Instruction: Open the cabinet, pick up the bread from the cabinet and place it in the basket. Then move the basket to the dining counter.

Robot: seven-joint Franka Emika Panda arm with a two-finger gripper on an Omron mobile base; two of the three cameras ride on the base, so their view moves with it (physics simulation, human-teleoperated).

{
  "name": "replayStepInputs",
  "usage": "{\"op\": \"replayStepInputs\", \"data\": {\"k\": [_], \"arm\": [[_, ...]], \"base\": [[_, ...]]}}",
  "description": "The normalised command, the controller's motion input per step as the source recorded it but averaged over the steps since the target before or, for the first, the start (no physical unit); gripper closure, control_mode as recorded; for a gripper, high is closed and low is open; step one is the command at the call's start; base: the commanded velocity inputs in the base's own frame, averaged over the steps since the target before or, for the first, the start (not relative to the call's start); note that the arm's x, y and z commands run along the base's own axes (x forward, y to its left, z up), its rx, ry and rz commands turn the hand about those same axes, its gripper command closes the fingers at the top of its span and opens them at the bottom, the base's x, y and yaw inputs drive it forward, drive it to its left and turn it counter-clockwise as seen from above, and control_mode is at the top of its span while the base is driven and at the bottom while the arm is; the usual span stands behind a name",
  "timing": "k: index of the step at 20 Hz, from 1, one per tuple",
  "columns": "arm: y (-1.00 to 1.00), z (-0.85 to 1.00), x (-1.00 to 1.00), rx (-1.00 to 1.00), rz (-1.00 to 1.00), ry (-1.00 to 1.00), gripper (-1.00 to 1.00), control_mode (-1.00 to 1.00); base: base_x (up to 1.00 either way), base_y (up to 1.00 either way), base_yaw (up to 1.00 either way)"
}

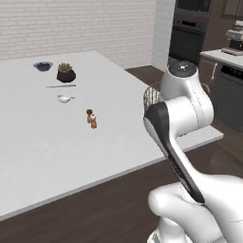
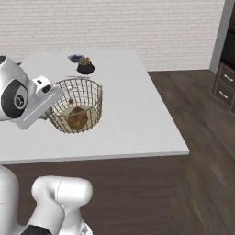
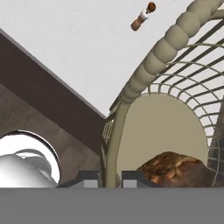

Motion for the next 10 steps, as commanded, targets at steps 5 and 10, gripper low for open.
{"op": "replayStepInputs", "data": {"k": [5, 10], "arm": [[0.74, -0.54, 1.00, 0.02, 0.25, 0.00, 1.00, -1.00], [0.98, -0.80, 0.65, 0.01, 0.38, 0.09, 1.00, -1.00]], "base": [[0.00, 0.00, 0.00], [0.00, 0.00, 0.00]]}}
